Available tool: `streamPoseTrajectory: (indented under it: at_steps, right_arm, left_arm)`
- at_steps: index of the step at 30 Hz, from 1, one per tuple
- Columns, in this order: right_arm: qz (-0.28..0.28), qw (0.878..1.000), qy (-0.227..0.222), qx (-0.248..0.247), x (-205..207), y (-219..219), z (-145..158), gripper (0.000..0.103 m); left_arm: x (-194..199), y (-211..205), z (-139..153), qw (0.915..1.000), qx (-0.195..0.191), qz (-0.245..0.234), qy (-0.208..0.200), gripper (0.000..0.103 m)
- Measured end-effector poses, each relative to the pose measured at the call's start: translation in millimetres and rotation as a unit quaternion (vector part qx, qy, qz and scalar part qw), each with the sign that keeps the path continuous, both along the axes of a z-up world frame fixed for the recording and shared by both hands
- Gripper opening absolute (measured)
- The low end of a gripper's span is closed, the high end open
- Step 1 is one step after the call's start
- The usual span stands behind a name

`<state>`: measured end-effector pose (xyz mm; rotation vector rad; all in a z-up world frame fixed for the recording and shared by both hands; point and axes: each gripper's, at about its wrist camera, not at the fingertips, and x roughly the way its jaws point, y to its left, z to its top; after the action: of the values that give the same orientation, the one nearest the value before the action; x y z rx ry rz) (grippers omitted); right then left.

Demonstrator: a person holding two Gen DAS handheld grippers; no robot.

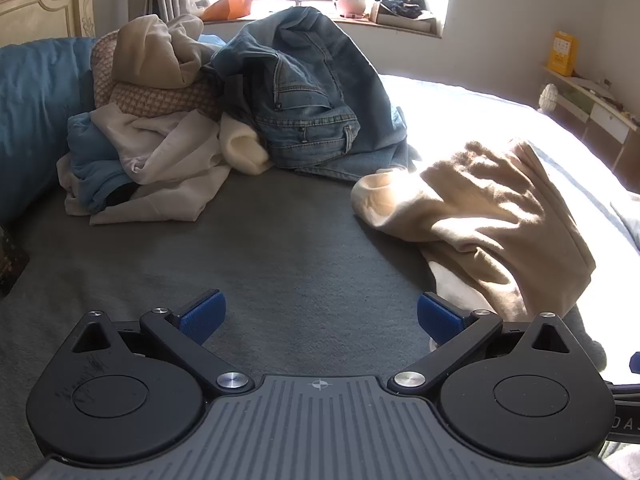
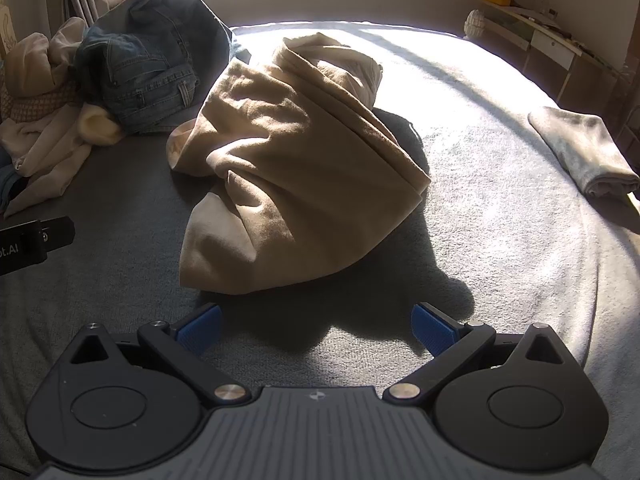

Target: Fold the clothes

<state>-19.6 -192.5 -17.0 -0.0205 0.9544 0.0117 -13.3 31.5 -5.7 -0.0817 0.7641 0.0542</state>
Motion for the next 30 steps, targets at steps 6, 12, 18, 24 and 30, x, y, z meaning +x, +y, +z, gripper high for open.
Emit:
streamPoseTrajectory:
  at_steps: [6, 12, 18, 24, 30]
  right_arm:
    - [0.0, 1.0, 0.001, 0.0, 0.5, 0.3, -0.3, 0.103]
    - [0.0, 1.0, 0.001, -0.001, 0.8, 1.3, -0.5, 0.103]
    - [0.0, 1.0, 0.002, -0.001, 0.5, 1.8, -0.7, 0.103]
    - [0.001, 1.0, 0.003, -0.001, 0.3, 2.7, -1.2, 0.103]
    - [0.001, 1.0, 0.004, -0.001, 0.9, 3.5, -2.0, 0.103]
  left_arm:
    - [-0.2, 0.1, -0.3, 1.0, -0.001, -0.001, 0.001, 0.103]
    - [0.3, -0.3, -0.5, 1.0, -0.002, -0.002, 0.003, 0.103]
    - [0.3, -0.3, -0.9, 1.0, -0.004, -0.002, 0.005, 0.103]
    - [0.4, -0.5, -1.6, 1.0, -0.004, -0.002, 0.006, 0.103]
    - [0.4, 0.1, -2.2, 1.0, -0.005, -0.003, 0.008, 0.103]
